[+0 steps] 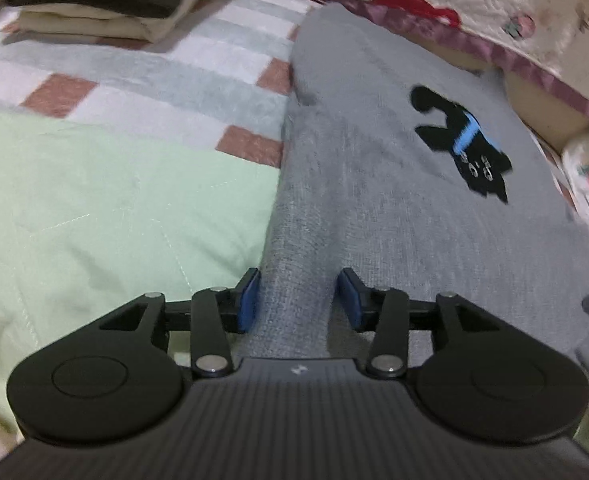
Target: Fold clothes
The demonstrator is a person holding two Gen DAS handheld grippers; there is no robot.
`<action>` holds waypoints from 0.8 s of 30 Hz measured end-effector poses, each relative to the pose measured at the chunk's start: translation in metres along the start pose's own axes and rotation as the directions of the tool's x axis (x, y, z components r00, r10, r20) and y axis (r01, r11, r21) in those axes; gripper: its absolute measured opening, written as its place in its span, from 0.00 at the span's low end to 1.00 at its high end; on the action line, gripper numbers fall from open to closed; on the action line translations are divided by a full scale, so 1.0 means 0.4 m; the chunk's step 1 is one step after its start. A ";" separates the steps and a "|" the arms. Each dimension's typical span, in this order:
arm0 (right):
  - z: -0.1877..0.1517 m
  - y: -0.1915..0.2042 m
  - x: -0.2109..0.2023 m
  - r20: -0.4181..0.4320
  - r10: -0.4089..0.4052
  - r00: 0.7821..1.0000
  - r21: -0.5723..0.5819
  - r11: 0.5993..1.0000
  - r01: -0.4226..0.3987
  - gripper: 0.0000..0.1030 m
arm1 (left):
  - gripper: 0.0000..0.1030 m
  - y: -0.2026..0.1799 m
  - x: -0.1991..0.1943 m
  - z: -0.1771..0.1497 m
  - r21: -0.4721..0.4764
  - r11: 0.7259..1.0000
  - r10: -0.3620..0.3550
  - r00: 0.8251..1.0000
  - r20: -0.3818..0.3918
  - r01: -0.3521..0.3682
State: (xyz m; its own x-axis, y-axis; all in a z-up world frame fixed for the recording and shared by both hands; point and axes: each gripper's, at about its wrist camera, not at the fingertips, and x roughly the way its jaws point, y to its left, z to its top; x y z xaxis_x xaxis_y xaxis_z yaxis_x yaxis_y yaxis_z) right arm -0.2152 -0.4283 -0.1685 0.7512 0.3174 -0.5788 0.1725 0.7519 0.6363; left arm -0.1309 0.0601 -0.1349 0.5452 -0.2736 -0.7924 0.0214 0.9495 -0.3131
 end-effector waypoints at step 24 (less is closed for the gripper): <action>0.026 0.106 0.018 0.055 -0.108 0.993 -0.239 0.964 0.118 0.26 | 0.48 -0.081 -0.009 -0.005 0.110 0.994 -0.023 0.997 0.074 0.015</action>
State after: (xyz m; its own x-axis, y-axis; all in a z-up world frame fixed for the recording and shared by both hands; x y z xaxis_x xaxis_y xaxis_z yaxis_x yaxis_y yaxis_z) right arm -0.1959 -0.4002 -0.1405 0.7623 0.2021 -0.6149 0.1025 0.9003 0.4230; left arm -0.1351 0.0300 -0.1230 0.6048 -0.2835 -0.7442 0.1213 0.9564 -0.2658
